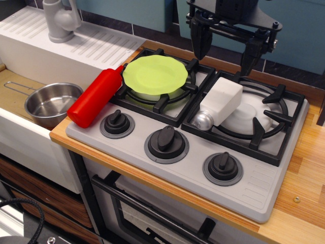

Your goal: Put saltcontainer on plate and ketchupbottle in pot or pan in sink

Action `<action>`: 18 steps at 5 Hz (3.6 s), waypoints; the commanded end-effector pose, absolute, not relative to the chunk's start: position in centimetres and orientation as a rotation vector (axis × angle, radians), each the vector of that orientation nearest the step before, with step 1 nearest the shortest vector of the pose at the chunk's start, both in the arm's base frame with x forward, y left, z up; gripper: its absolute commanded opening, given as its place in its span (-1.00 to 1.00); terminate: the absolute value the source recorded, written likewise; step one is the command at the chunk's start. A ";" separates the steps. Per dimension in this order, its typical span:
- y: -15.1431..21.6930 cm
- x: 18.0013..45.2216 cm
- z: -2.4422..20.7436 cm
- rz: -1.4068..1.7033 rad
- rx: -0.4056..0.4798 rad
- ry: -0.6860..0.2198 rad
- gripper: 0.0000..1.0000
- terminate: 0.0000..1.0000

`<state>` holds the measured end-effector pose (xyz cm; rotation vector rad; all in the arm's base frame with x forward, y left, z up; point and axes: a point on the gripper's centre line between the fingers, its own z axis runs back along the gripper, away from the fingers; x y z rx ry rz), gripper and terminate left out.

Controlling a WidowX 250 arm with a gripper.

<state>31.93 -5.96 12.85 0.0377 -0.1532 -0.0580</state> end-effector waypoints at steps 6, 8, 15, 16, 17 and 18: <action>-5.2 34.1 7.2 -0.097 0.024 -0.319 1.00 -1.00; -5.3 34.2 6.5 -0.104 0.016 -0.345 1.00 -1.00; 0.5 35.7 14.5 -0.177 0.090 -0.209 -1.00 -1.00; 2.0 35.7 14.2 -0.186 0.078 -0.209 -1.00 -1.00; 2.8 35.4 13.6 -0.191 0.067 -0.230 -1.00 -1.00; 4.1 35.5 12.7 -0.201 0.060 -0.259 -1.00 -1.00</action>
